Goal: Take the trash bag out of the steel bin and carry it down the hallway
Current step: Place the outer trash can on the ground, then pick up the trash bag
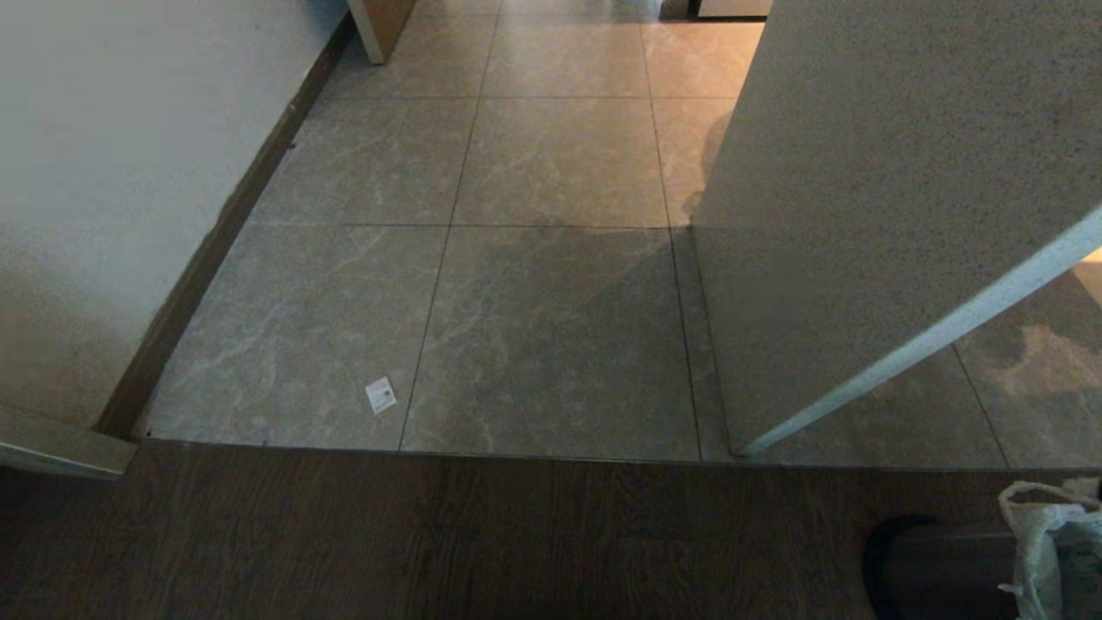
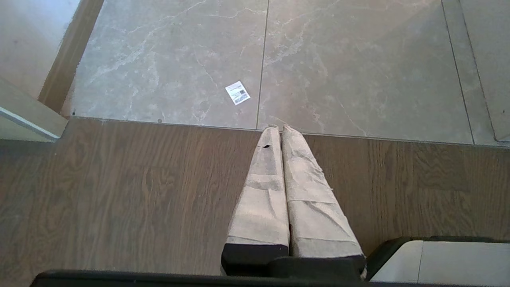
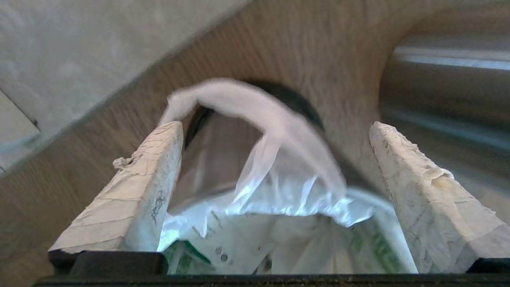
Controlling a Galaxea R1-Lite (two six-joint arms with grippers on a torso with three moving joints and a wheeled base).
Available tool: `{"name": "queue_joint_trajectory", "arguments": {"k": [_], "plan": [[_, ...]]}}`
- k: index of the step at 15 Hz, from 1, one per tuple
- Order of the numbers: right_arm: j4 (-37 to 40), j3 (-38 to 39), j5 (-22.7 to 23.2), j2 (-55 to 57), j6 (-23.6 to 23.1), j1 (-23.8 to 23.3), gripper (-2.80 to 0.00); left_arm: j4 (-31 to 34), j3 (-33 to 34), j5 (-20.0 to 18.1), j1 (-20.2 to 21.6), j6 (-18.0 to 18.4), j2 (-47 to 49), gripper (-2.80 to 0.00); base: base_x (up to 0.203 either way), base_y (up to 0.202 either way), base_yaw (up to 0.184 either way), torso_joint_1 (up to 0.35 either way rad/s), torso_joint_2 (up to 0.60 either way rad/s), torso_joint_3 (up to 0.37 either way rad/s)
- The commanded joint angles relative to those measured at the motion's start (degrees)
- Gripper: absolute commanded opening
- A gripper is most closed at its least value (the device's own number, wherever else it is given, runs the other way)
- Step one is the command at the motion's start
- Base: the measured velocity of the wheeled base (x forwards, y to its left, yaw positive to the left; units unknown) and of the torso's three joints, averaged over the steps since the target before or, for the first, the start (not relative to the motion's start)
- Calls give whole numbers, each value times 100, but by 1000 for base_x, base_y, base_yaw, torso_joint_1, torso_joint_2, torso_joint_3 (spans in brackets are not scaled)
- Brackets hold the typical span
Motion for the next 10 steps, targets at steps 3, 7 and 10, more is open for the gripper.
{"name": "queue_joint_trajectory", "arguments": {"k": [3, 7, 10], "plan": [[-24, 87, 19, 124, 163, 15, 0, 2, 0, 2, 0, 4, -2, -280, 0, 0, 0, 0, 0, 0], [-25, 87, -113, 169, 436, 82, -280, 2, 0, 2, 0, -5, -2, -280, 0, 0, 0, 0, 0, 0], [-45, 92, -304, 187, 397, 105, -280, 2, 0, 2, 0, -5, -2, -280, 0, 0, 0, 0, 0, 0]]}}
